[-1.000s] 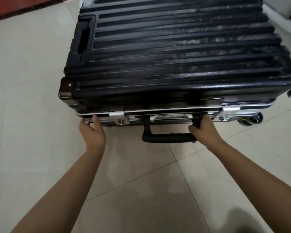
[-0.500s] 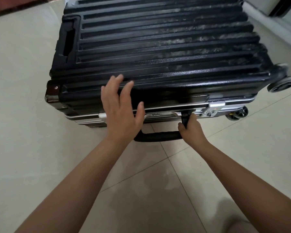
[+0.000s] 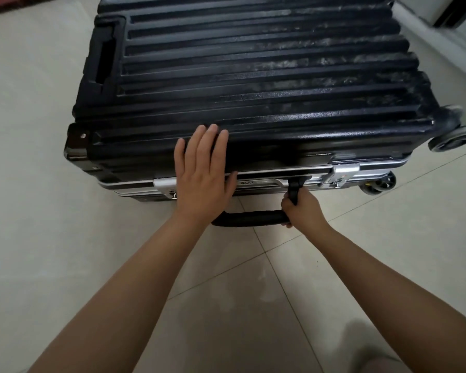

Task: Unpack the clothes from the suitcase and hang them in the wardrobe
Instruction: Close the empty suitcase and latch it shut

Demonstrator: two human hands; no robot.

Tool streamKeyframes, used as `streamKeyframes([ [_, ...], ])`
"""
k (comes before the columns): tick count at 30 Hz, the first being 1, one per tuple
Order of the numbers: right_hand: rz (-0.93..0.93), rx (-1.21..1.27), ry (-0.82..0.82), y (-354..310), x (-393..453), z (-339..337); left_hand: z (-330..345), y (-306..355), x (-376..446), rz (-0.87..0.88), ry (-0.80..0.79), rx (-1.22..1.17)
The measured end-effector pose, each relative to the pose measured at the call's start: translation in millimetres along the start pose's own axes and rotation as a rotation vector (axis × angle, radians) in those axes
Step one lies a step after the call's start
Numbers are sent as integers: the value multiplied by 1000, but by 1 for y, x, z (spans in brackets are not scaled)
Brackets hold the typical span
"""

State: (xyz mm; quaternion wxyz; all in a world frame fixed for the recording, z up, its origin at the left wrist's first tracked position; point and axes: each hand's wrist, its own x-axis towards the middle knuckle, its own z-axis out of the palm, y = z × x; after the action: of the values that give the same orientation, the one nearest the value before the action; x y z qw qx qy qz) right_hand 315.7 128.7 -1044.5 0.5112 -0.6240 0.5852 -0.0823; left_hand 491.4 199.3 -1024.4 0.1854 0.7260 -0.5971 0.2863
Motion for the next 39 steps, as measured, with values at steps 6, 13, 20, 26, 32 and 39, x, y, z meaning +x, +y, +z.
streamKeyframes([
  [6, -21, 56, 34, -17, -11, -16, -18, -38, -18, -72, -22, 10],
  [13, -17, 104, 12, -25, -14, -22, -14, -41, -35, -60, -75, 27],
  [20, 16, 50, -56, 8, -7, -9, -8, -38, -77, 97, -207, 58],
  [26, 8, 79, -59, 10, -9, -7, -17, -27, -44, 72, -12, -42],
  [32, 1, 18, -72, 11, -11, -7, -21, -11, -6, -7, -88, 17],
  [39, 49, 392, 383, 30, -12, -45, -1, -4, -6, -69, 31, 89],
])
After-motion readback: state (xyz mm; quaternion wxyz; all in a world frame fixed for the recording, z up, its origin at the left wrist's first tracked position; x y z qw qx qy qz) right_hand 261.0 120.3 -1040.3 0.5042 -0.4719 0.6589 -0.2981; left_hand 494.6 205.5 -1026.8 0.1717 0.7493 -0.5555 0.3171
